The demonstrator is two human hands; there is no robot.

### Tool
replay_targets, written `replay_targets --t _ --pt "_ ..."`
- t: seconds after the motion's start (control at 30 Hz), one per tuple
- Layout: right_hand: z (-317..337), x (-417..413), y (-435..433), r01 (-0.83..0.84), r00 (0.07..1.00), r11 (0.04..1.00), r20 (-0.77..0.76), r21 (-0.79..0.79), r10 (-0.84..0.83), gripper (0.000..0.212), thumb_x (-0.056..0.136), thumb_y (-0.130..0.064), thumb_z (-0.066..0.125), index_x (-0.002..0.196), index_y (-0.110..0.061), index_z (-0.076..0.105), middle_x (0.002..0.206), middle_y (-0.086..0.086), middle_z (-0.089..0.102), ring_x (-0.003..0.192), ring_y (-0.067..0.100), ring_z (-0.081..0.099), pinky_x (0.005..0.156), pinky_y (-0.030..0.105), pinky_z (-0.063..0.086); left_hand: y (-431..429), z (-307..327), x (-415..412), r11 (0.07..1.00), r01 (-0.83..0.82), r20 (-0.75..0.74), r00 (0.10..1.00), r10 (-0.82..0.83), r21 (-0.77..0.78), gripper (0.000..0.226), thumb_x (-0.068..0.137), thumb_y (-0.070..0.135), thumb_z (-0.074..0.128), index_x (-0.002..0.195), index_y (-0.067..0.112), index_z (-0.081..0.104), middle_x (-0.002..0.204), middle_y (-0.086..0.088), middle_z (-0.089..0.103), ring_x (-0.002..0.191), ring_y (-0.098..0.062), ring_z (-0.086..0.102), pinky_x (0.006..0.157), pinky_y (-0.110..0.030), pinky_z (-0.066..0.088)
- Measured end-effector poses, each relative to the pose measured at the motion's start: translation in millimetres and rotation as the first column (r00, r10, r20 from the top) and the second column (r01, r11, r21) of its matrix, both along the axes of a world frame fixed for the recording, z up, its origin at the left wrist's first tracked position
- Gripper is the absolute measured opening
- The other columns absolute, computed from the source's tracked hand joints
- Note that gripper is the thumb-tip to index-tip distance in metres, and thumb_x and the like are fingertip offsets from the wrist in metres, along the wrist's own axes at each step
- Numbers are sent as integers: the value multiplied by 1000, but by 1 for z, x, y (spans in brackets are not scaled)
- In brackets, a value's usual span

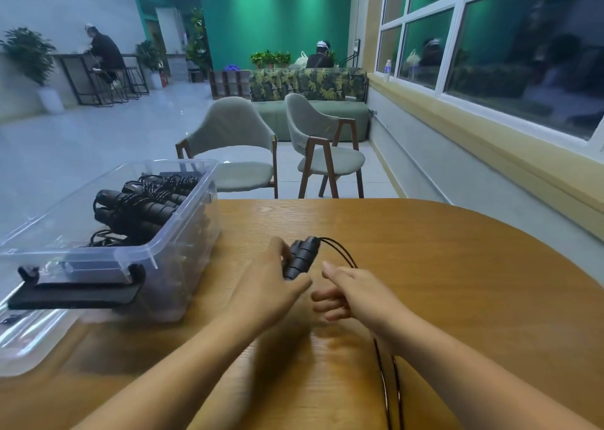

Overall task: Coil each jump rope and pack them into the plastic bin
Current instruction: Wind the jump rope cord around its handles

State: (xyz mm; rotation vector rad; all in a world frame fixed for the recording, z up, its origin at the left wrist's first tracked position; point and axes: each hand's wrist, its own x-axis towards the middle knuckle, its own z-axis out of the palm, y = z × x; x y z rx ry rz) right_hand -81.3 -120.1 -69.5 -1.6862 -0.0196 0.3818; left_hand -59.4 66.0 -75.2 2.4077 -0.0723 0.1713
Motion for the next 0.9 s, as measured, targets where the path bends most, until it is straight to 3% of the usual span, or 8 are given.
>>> replay_targets --t 0.1,0.2,0.3,0.43,0.57,0.67,0.77,0.9 --pt "0 -12 4 -24 998 995 -54 100 30 38 113 -49 44 127 -26 71 114 12 80 101 27 78 93 39 62 -19 3 -28 994 74 21 997 -73 -84 39 82 43 77 101 38 44 94 9 64 75 -8 67 56 -20 51" --pt "-6 -21 6 39 997 983 -73 179 -26 36 114 -42 45 130 -21 69 111 6 82 102 25 79 88 44 65 -30 -1 -45 977 122 28 993 -119 -176 40 80 50 78 100 41 45 93 10 66 72 -6 69 54 -23 54" --pt "-12 -26 3 124 989 962 -105 243 -101 34 114 -42 45 129 -23 70 111 6 82 100 25 80 82 44 65 -33 -8 -51 966 170 49 985 -164 -194 35 84 53 74 104 48 46 101 15 66 86 -3 69 67 -28 61" --pt "-13 -25 -2 205 972 911 -184 358 -146 35 112 -47 47 138 -31 65 120 6 80 114 29 76 104 58 58 -35 -9 -54 947 201 54 980 -194 -251 18 100 37 63 114 46 57 112 19 68 100 7 66 80 -26 62" --pt "-2 -27 -1 172 965 855 -258 488 -47 41 110 -49 50 141 -26 62 126 15 77 108 38 77 94 61 61 -27 3 -53 947 253 98 966 -237 -200 23 105 30 54 119 48 59 110 17 72 85 -1 73 71 -21 59" --pt "8 -27 -5 130 960 861 -280 491 15 58 102 -55 58 136 -9 66 110 19 74 80 35 70 79 52 62 -15 17 -47 960 277 165 950 -266 -47 20 104 35 55 119 49 54 101 24 70 81 4 66 69 -17 48" --pt "23 -33 -13 34 944 858 -297 513 140 62 100 -55 62 137 -6 64 94 20 63 73 30 61 61 40 55 0 28 -40 974 226 309 927 -211 -14 23 100 45 59 122 47 53 102 26 66 99 5 63 76 -20 49" --pt "35 -43 -21 -139 886 809 -294 571 360 50 102 -54 65 133 -16 70 94 18 59 69 27 59 54 33 53 9 38 -40 947 311 383 887 -258 -81 31 101 58 48 128 46 58 133 31 57 127 4 53 94 -26 48"
